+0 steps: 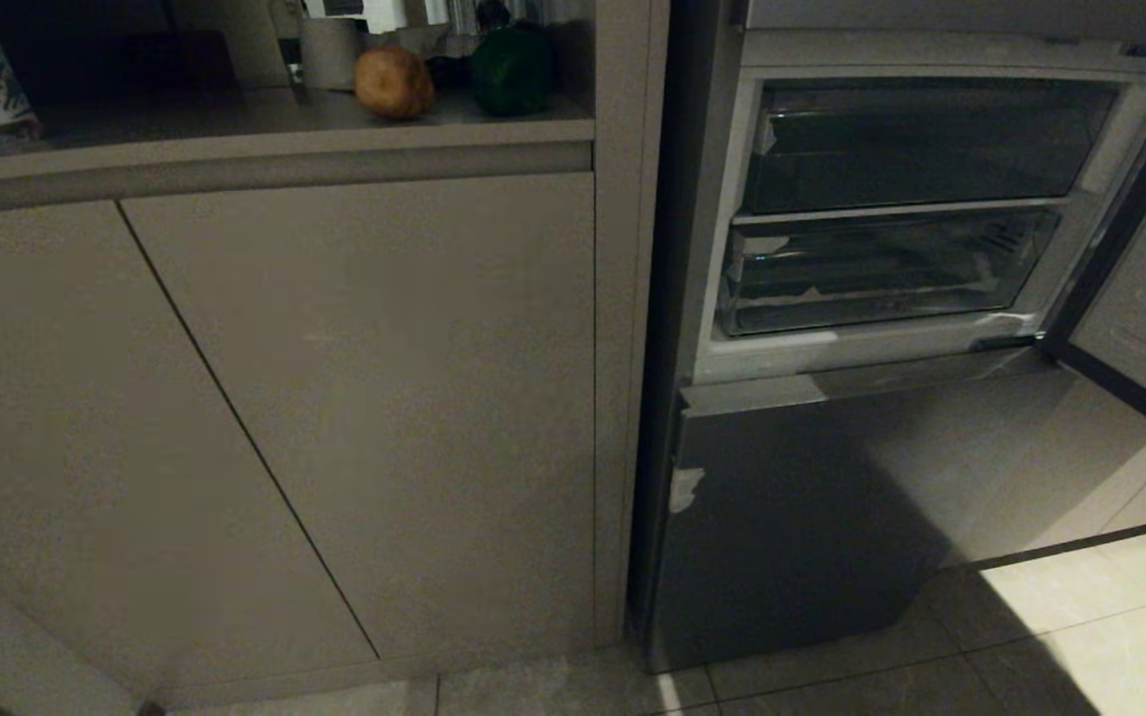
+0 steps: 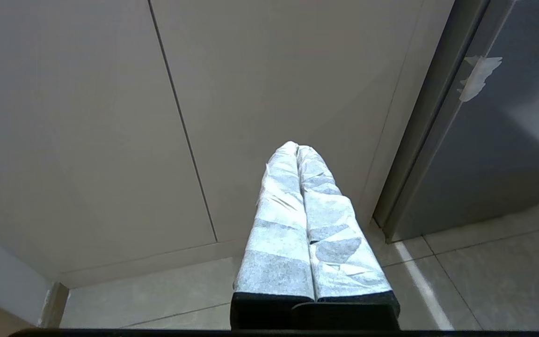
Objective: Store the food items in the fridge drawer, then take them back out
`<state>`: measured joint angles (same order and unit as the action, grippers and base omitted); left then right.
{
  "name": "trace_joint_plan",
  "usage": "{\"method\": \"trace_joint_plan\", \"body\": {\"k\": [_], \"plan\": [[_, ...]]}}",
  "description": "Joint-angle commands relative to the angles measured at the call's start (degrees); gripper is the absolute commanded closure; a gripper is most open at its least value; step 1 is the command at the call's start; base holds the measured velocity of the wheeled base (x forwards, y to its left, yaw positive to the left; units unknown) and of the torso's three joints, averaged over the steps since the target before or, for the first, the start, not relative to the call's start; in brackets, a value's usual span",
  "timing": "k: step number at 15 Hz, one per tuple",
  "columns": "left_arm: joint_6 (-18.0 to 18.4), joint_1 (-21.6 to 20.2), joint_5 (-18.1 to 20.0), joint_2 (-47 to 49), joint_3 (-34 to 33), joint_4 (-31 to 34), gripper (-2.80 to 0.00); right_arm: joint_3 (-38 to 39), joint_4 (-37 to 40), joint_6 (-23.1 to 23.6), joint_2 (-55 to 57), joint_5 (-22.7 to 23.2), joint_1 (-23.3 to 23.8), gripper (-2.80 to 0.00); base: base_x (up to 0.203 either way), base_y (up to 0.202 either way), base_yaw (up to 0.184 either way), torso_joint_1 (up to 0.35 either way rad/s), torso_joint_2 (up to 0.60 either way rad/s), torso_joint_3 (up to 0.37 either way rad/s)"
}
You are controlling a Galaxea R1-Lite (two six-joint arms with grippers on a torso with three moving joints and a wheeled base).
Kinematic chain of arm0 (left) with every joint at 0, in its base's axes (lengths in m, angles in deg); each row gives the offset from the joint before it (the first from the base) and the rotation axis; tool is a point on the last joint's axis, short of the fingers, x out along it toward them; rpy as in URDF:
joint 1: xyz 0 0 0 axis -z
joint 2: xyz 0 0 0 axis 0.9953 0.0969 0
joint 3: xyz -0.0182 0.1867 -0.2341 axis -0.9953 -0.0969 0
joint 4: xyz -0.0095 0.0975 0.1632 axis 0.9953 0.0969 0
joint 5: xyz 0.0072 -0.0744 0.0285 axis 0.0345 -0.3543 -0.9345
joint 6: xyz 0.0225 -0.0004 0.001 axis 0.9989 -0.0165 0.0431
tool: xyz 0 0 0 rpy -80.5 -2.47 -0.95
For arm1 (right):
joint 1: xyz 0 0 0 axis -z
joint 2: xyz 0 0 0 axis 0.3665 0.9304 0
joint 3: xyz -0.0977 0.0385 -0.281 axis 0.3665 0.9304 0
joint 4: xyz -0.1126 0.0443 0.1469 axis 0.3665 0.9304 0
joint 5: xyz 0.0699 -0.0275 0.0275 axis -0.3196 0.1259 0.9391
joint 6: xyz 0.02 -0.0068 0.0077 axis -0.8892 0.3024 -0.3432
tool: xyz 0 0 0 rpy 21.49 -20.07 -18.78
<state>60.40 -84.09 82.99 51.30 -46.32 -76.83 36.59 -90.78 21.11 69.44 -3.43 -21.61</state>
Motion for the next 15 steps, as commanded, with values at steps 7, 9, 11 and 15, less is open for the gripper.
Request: {"method": "trace_joint_plan", "body": {"k": [7,9,11,15], "plan": [[-0.09,0.0,-0.03,0.09,0.0,-0.01,0.0,1.76,-0.07,0.0,0.07,0.0,0.02,0.0,0.0,0.0,0.0,0.001,0.0,-0.007],[-0.09,0.0,-0.03,0.09,0.0,-0.01,0.0,1.76,-0.07,0.09,0.07,0.0,0.02,0.0,0.035,0.0,-0.001,-0.005,0.0,0.001],[-0.09,0.0,-0.03,0.09,0.0,-0.01,0.0,1.76,-0.07,0.0,0.03,0.0,0.02,0.0,0.177,0.0,-0.002,-0.003,0.0,0.003],[-0.09,0.0,-0.03,0.09,0.0,-0.01,0.0,1.76,-0.07,0.0,0.06,0.0,-0.06,0.0,0.198,0.0,-0.002,0.002,0.0,0.002]]}}
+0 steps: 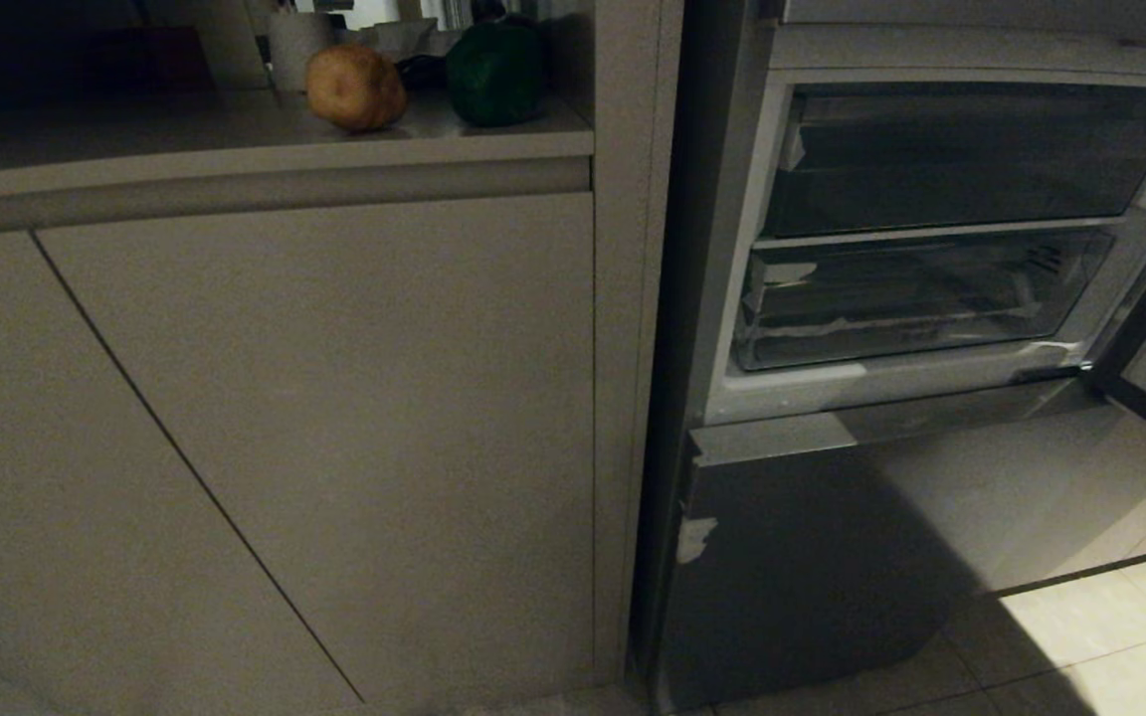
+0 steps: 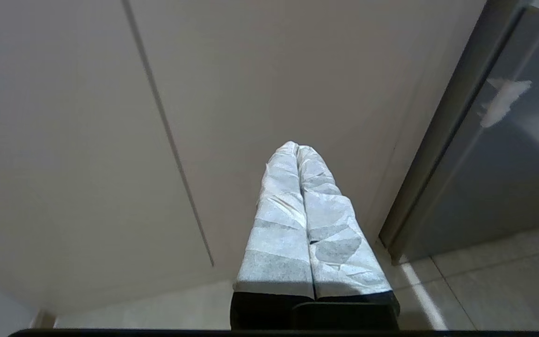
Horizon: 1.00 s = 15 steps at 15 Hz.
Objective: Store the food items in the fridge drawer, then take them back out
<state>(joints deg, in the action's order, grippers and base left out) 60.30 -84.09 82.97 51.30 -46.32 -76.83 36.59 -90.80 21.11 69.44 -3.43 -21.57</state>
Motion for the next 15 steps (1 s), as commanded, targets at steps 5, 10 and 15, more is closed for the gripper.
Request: {"method": "trace_joint_plan", "body": {"k": [5,10,15], "plan": [[-0.43,0.0,-0.01,0.09,0.0,-0.1,0.0,-4.0,0.44,4.36,1.36,5.81,-0.02,0.0,0.096,0.0,0.0,0.005,0.0,0.002],[-0.43,0.0,0.07,0.09,0.0,-0.1,0.0,-13.41,-0.9,1.18,27.47,13.49,-0.5,0.0,0.0,0.0,0.0,0.0,0.0,0.0],[-0.43,0.0,-0.01,0.09,0.0,-0.1,0.0,-16.79,-15.71,-0.69,55.23,27.78,-1.42,-2.8,0.0,0.0,0.0,0.0,0.0,0.0]]}}
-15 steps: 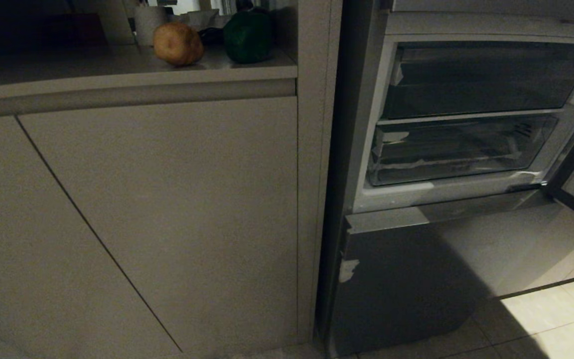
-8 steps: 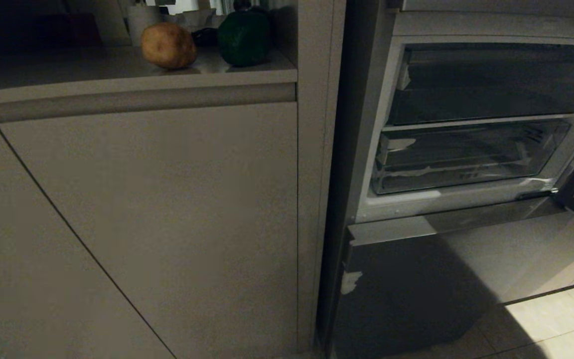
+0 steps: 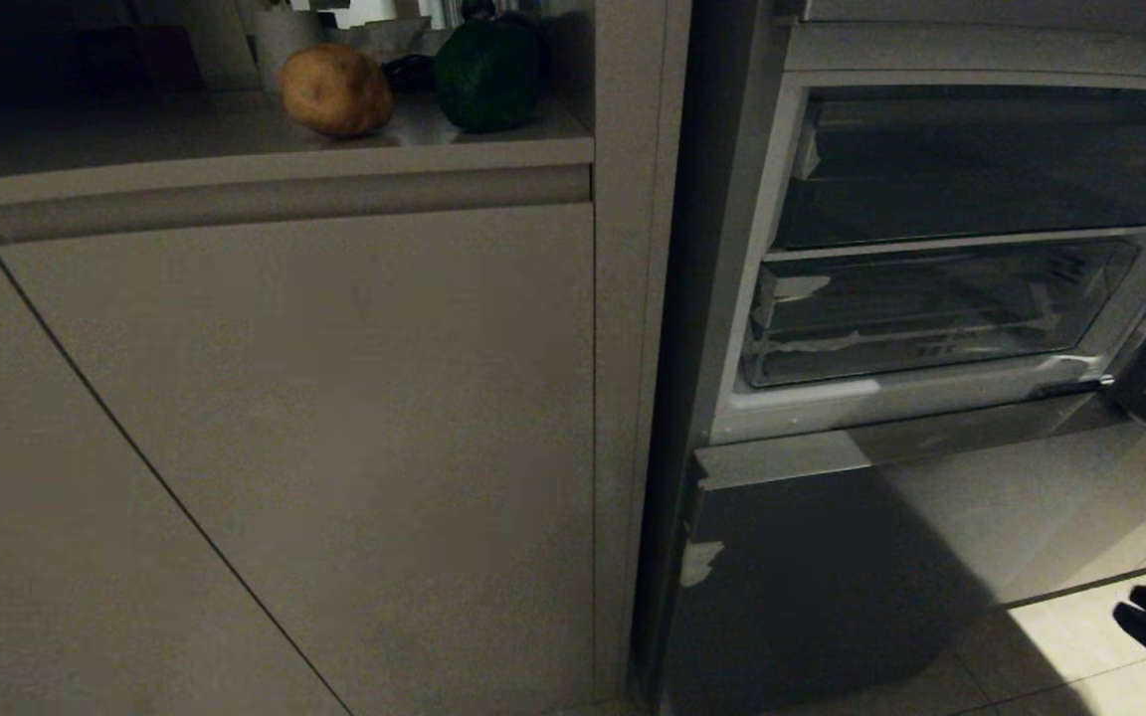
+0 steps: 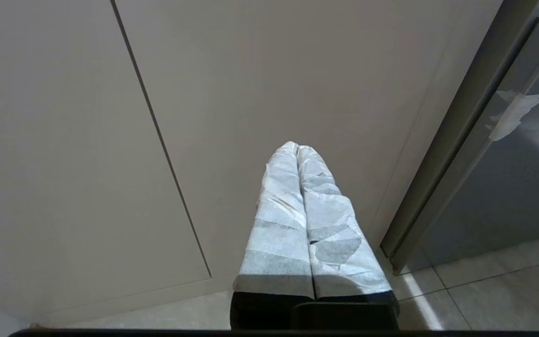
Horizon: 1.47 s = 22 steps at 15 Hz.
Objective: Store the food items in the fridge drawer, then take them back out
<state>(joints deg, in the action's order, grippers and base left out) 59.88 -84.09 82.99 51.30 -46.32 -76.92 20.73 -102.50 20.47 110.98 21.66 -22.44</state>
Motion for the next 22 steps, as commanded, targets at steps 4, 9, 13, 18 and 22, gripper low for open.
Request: {"method": "trace_joint_plan", "body": {"k": [4,9,13,18,22], "plan": [[-0.01,0.0,-0.04,0.09,0.0,-0.02,0.0,-2.87,-22.56,-0.14,33.56,5.55,-4.43,-2.8,0.0,0.0,0.0,0.0,0.0,0.0],[-0.01,0.0,0.02,0.09,0.0,-0.02,0.0,-7.5,-45.05,0.27,49.51,0.4,-8.28,-2.8,0.0,0.0,0.0,0.0,0.0,0.0],[-0.01,0.0,0.05,0.09,0.0,-0.02,0.0,-11.93,-47.14,0.37,50.83,-8.85,-12.43,-2.8,0.0,0.0,0.0,0.0,0.0,0.0],[-0.01,0.0,-0.04,0.09,0.0,-0.02,0.0,-18.02,-47.77,0.36,57.39,-17.11,-14.54,-2.8,0.0,0.0,0.0,0.0,0.0,0.0],[-0.01,0.0,-0.04,0.09,0.0,-0.02,0.0,-21.21,-50.97,0.15,61.57,-18.7,-14.61,-2.8,0.0,0.0,0.0,0.0,0.0,0.0]]}}
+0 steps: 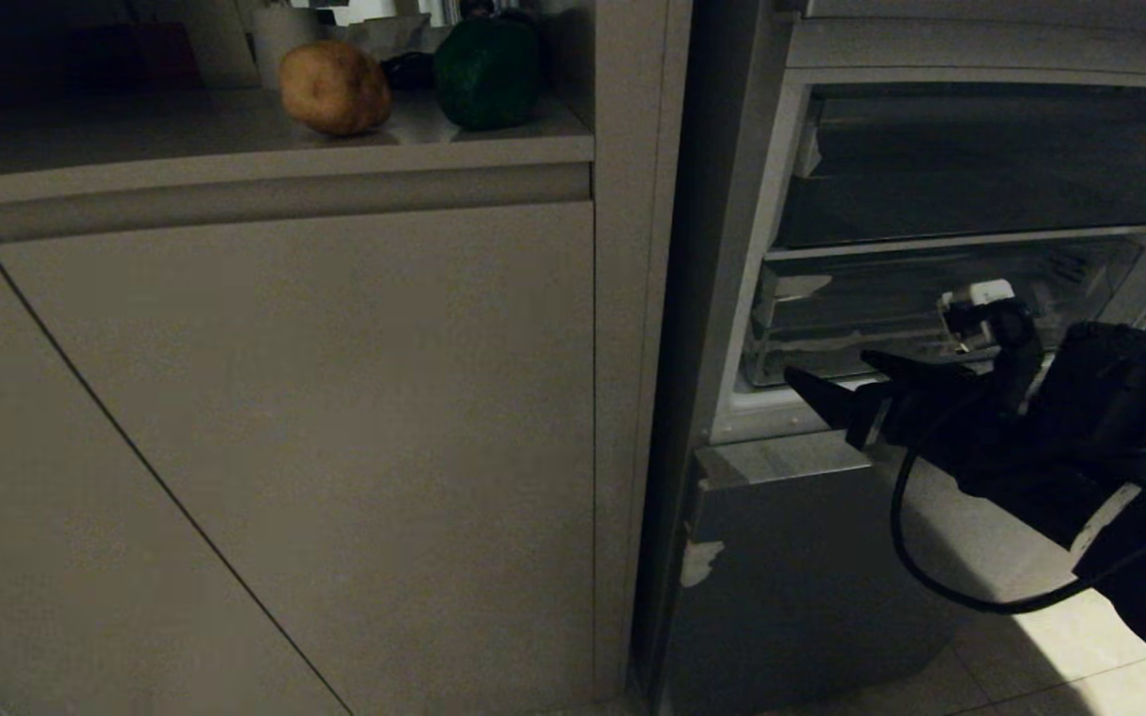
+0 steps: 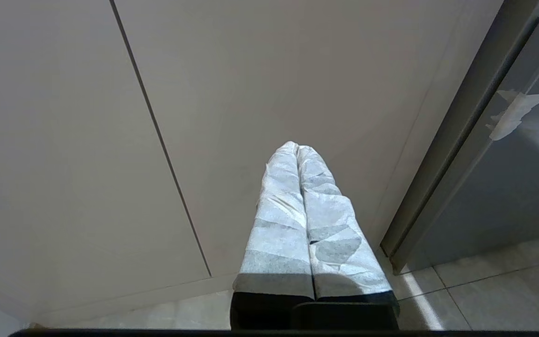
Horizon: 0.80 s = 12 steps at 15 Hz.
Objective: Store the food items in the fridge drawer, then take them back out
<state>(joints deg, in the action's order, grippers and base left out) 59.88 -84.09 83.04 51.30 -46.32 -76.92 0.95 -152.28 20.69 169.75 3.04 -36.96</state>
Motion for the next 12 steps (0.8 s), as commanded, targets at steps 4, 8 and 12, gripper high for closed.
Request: {"method": "trace_joint_plan", "body": {"k": [4,8,12], "plan": [[-0.01,0.0,-0.08,0.09,0.0,-0.02,0.0,-5.18,-4.05,0.22,6.42,-3.32,-0.1,-2.8,0.0,0.0,0.0,0.0,0.0,0.0],[-0.01,0.0,-0.05,0.09,0.0,-0.02,0.0,-8.25,-4.22,0.2,8.36,-5.23,-0.09,-2.8,0.0,0.0,0.0,0.0,0.0,0.0],[-0.01,0.0,-0.08,0.09,0.0,-0.02,0.0,-11.14,-4.22,0.32,9.59,-5.95,-0.44,-2.8,0.0,0.0,0.0,0.0,0.0,0.0]]}}
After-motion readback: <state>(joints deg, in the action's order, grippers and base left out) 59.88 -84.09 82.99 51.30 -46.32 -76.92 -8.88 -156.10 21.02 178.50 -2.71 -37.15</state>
